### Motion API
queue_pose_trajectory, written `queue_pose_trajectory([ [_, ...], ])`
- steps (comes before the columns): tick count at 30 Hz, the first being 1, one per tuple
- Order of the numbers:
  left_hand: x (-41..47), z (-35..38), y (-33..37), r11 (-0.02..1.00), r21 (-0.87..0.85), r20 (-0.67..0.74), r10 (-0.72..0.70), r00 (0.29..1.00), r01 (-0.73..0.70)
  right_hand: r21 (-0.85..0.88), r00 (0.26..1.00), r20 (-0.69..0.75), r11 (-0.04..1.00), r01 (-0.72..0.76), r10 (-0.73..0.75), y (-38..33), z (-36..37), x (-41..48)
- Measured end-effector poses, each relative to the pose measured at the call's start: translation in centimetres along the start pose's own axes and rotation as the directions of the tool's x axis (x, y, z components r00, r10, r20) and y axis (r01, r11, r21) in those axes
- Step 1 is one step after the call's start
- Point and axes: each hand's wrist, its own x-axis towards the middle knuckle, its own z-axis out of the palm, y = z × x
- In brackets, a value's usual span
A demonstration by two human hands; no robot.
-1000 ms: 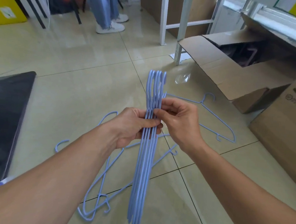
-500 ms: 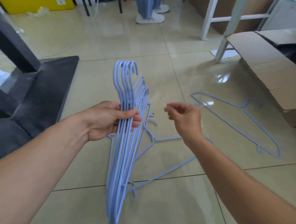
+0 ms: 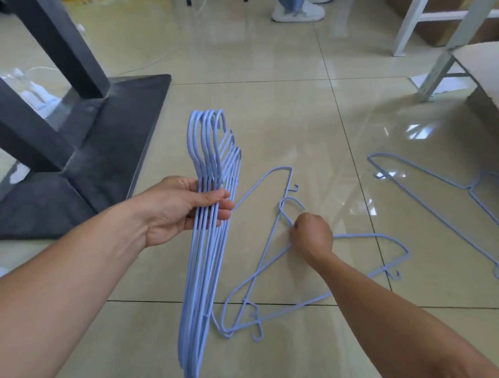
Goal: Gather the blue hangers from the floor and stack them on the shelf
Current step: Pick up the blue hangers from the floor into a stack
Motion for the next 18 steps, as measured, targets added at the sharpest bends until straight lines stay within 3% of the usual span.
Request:
queue_pose_trajectory([
  [4, -0.8, 1.1, 1.2, 0.998, 0.057, 0.033, 0.029, 0.999, -0.031, -0.029, 0.996, -0.074, 0.998, 0.055, -0.057, 1.5, -4.9, -2.3],
  [8, -0.8, 2.8, 2.0, 0.996, 0.082, 0.074, 0.034, 0.997, -0.040, 0.187, 0.975, -0.181, 0.968, 0.166, -0.132, 2.4, -11.0, -5.8],
  [13, -0.3, 3.7, 0.8, 0.998, 0.055, 0.092, 0.007, 0.996, -0.013, 0.561, 0.918, -0.323, 0.734, 0.383, -0.232, -2.2, -15.6, -8.5],
  [18, -0.7, 4.8, -0.1, 0.999, 0.040, 0.145, 0.003, 0.989, -0.009, 0.762, 0.918, -0.282, 0.516, 0.391, -0.280, -6.1, -14.4, -8.2],
])
